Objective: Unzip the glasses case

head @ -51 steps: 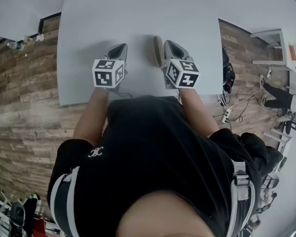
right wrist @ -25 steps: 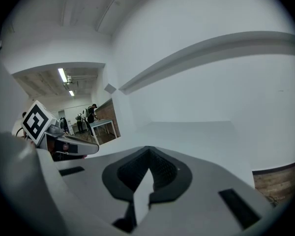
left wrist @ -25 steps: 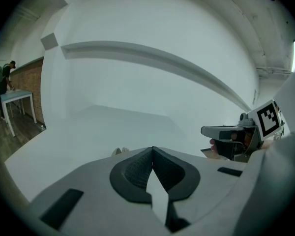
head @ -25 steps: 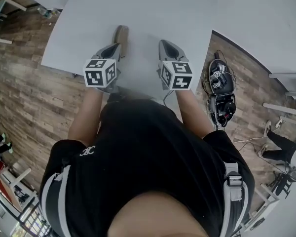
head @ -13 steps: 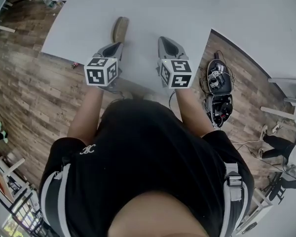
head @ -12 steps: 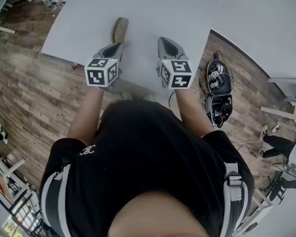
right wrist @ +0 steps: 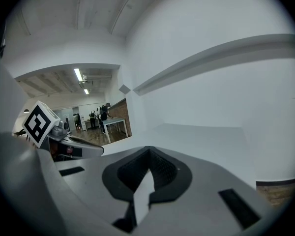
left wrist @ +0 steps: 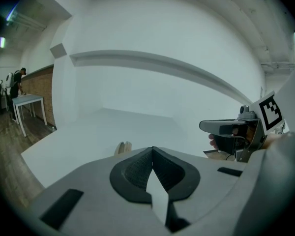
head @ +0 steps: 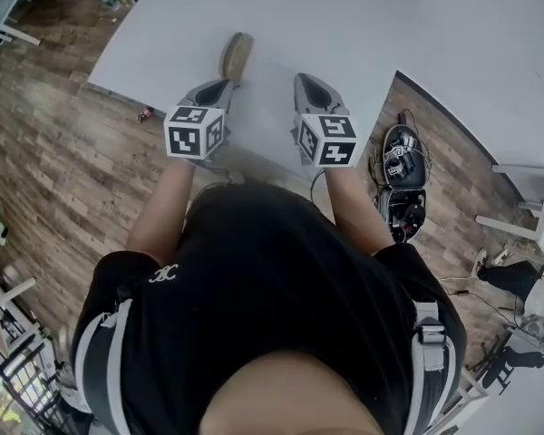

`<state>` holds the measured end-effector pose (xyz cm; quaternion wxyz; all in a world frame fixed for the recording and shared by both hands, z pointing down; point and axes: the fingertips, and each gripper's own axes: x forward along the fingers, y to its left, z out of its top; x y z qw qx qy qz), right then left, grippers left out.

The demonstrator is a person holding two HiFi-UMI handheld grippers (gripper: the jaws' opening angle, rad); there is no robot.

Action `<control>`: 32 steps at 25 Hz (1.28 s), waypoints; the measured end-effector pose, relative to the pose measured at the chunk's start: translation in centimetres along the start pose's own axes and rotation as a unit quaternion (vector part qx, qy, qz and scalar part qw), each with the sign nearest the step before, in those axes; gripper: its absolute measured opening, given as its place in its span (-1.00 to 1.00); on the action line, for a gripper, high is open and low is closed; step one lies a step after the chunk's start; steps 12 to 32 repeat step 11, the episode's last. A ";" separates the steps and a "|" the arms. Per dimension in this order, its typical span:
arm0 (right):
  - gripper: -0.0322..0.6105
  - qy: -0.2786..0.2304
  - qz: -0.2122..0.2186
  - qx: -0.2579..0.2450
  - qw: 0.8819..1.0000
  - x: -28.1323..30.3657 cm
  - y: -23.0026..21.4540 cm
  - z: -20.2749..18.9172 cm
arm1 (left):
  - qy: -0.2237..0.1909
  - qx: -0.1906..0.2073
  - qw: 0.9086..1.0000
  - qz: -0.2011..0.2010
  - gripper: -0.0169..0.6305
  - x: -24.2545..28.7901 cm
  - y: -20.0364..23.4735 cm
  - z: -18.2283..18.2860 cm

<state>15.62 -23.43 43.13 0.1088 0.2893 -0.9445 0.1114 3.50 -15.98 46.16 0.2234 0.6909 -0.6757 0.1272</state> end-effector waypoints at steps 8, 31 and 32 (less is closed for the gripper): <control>-0.86 0.004 0.008 0.005 1.000 -0.2 1.0 -0.3 | 0.000 -0.005 1.000 0.007 -0.94 -1.0 0.6 -0.4; -0.86 0.006 0.010 0.007 1.000 0.1 1.8 -0.3 | -0.002 -0.003 1.000 0.012 -0.94 -1.6 1.3 -0.4; -0.86 0.006 0.010 0.007 1.000 0.1 1.8 -0.3 | -0.002 -0.003 1.000 0.012 -0.94 -1.6 1.3 -0.4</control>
